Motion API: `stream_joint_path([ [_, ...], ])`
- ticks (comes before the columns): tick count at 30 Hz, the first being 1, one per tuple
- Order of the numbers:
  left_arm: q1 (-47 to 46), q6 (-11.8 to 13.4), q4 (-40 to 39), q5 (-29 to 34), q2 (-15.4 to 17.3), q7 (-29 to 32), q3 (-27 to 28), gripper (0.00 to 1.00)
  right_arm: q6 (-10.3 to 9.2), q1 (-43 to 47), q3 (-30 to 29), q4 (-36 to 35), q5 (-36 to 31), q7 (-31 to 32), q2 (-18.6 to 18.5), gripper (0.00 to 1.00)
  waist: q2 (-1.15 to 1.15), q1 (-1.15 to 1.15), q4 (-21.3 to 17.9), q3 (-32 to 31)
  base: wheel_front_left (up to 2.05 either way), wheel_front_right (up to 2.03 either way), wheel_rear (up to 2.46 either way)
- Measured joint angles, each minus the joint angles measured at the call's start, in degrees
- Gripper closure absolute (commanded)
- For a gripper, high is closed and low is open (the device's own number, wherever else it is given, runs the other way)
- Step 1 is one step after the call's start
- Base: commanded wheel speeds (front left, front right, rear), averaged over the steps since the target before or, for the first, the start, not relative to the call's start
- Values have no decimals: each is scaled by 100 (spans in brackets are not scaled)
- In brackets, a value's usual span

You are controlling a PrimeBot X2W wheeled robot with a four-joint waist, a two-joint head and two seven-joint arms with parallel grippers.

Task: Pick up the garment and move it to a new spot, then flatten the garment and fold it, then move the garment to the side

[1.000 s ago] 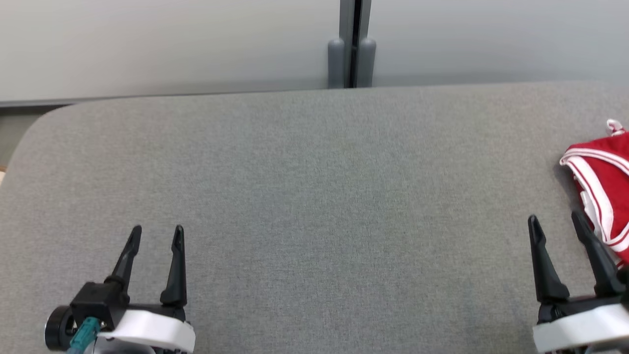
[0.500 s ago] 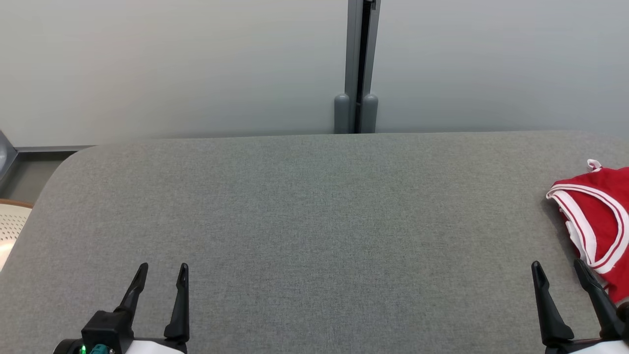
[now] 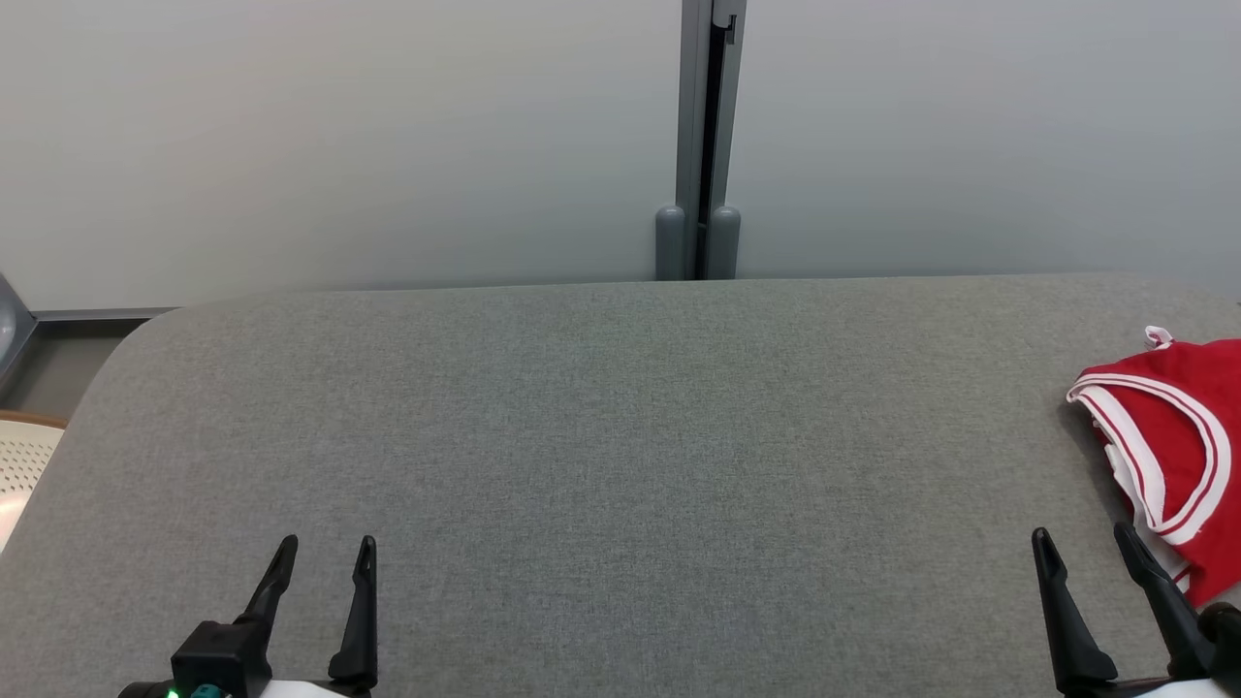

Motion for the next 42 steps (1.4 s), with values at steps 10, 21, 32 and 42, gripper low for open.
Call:
stream_joint_path([
  [10,-4,26,76,-42,3,44,-48,0,0,2,5,-2,1,8,2,0,0,0,-35,-34,0,0,0],
  [21,-102,48,167,-42,-35,7,-104,100,0,-11,20,31,60,24,8,100,0,0,-24,-41,0,0,0],
  [32,103,-101,399,-687,-246,225,21,100,0,-12,54,460,818,24,110,100,0,0,-46,-13,0,0,0],
  [42,-27,-288,449,-1567,-386,457,310,100,0,-280,23,745,1833,24,129,100,0,0,-74,22,0,0,0],
])
